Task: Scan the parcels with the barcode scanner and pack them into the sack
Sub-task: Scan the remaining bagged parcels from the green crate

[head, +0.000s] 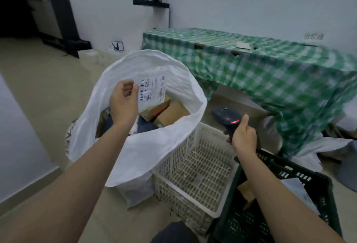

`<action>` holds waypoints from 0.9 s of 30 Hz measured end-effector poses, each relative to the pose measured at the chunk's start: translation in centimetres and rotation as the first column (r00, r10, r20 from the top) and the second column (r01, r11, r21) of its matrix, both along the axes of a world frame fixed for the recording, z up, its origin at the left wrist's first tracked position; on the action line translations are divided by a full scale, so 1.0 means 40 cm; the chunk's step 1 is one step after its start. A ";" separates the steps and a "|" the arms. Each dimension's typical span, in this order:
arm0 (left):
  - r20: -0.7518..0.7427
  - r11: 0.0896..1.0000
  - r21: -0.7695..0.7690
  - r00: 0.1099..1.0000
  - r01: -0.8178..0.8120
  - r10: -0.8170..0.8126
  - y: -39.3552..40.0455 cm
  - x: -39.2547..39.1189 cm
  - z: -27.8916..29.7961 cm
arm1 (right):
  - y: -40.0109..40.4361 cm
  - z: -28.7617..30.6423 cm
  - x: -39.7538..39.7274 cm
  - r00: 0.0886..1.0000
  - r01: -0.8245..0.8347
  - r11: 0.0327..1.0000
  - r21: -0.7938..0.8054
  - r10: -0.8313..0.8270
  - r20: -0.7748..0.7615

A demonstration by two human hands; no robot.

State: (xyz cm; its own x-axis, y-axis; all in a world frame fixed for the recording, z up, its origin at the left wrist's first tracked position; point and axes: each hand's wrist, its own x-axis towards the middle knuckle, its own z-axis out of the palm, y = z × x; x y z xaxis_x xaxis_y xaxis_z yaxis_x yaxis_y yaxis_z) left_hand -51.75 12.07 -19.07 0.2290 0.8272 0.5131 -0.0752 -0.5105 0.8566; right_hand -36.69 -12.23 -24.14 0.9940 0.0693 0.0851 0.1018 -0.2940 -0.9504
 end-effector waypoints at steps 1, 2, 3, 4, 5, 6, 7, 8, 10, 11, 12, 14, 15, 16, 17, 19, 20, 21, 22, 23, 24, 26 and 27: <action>-0.025 0.999 0.034 0.999 -0.020 0.021 0.037 0.010 0.009 | 0.026 -0.005 0.016 1.000 -0.004 1.000 -0.009 0.004 0.003; -0.051 0.997 0.072 0.998 -0.027 0.030 0.073 0.026 0.012 | 0.050 -0.003 0.029 1.000 -0.009 1.000 -0.021 0.009 0.008; -0.082 0.992 0.120 0.996 -0.033 0.043 0.107 0.047 0.013 | 0.071 0.001 0.042 1.000 -0.013 0.999 -0.029 0.013 0.012; -0.122 0.984 0.175 0.991 -0.034 0.056 0.140 0.074 0.007 | 0.091 0.002 0.057 1.000 -0.018 0.999 -0.041 0.019 0.015; -0.187 0.973 0.228 0.980 -0.025 0.069 0.174 0.103 -0.005 | 0.107 0.004 0.076 0.999 -0.024 0.999 -0.046 0.025 0.031; -0.302 0.965 0.260 0.950 0.004 0.077 0.207 0.132 -0.026 | 0.120 0.002 0.095 0.998 -0.035 0.998 -0.043 0.037 0.042; -0.461 0.959 0.281 0.883 0.045 0.093 0.238 0.164 -0.055 | 0.130 0.000 0.111 0.997 -0.042 0.998 -0.042 0.045 0.057; -0.617 0.956 0.280 0.779 0.084 0.112 0.267 0.192 -0.091 | 0.138 -0.003 0.124 0.996 -0.050 0.998 -0.038 0.053 0.070; -0.793 0.979 0.190 0.599 0.069 0.111 0.307 0.227 -0.149 | 0.150 -0.014 0.150 0.995 -0.063 0.998 -0.030 0.065 0.071; -0.794 0.993 0.113 0.603 0.023 0.076 0.319 0.237 -0.167 | 0.156 -0.024 0.164 0.996 -0.068 0.997 -0.026 0.070 0.064; -0.753 0.999 0.050 0.657 0.005 0.034 0.324 0.244 -0.176 | 0.158 -0.032 0.175 0.996 -0.068 0.997 -0.025 0.069 0.057; -0.647 0.996 0.041 0.762 0.075 -0.031 0.307 0.250 -0.182 | 0.157 -0.045 0.188 0.996 -0.063 0.998 -0.031 0.065 0.058; -0.598 0.991 0.055 0.798 0.123 -0.066 0.288 0.248 -0.181 | 0.154 -0.051 0.192 0.996 -0.061 0.997 -0.041 0.063 0.061; -0.551 0.985 0.051 0.827 0.164 -0.110 0.262 0.244 -0.174 | 0.147 -0.056 0.194 0.996 -0.058 0.997 -0.048 0.061 0.065; -0.509 0.979 0.037 0.847 0.201 -0.155 0.231 0.239 -0.165 | 0.138 -0.062 0.197 0.996 -0.054 0.997 -0.055 0.058 0.063; -0.438 0.961 -0.011 0.862 0.278 -0.254 0.162 0.232 -0.154 | 0.107 -0.071 0.197 0.997 -0.051 0.996 -0.075 0.055 0.053; -0.401 0.946 -0.044 0.862 0.321 -0.311 0.123 0.229 -0.150 | 0.086 -0.072 0.193 0.998 -0.050 0.995 -0.090 0.054 0.044; -0.371 0.927 -0.072 0.853 0.368 -0.367 0.082 0.227 -0.146 | 0.060 -0.071 0.184 0.998 -0.047 0.994 -0.101 0.051 0.035; -0.352 0.906 -0.089 0.838 0.414 -0.418 0.038 0.226 -0.143 | 0.028 -0.068 0.175 0.999 -0.045 0.993 -0.106 0.048 0.022; -0.338 0.882 -0.098 0.818 0.460 -0.465 -0.008 0.227 -0.142 | -0.008 -0.065 0.164 0.999 -0.044 0.993 -0.110 0.045 0.010; -0.326 0.858 -0.103 0.798 0.503 -0.507 -0.056 0.231 -0.141 | -0.048 -0.064 0.155 0.999 -0.042 0.992 -0.122 0.043 0.001; -0.326 0.815 -0.115 0.753 0.568 -0.571 -0.156 0.245 -0.141 | -0.137 -0.061 0.129 1.000 -0.015 0.988 -0.153 0.013 -0.014; -0.336 0.791 -0.127 0.725 0.598 -0.601 -0.207 0.257 -0.142 | -0.184 -0.069 0.121 1.000 -0.004 0.985 -0.174 0.000 -0.024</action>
